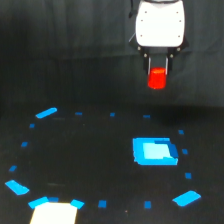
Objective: Pick up the red object from the table
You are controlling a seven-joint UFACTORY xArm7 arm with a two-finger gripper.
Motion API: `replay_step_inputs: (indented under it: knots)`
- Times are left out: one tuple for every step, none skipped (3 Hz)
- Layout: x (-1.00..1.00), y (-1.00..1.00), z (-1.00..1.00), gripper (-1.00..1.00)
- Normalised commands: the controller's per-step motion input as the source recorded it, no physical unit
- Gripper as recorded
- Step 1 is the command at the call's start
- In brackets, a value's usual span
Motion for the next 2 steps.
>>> replay_step_inputs:
  knots:
    - [-0.25, -0.09, 0.8, -1.0]
    - [0.12, 0.07, 0.62, -1.0]
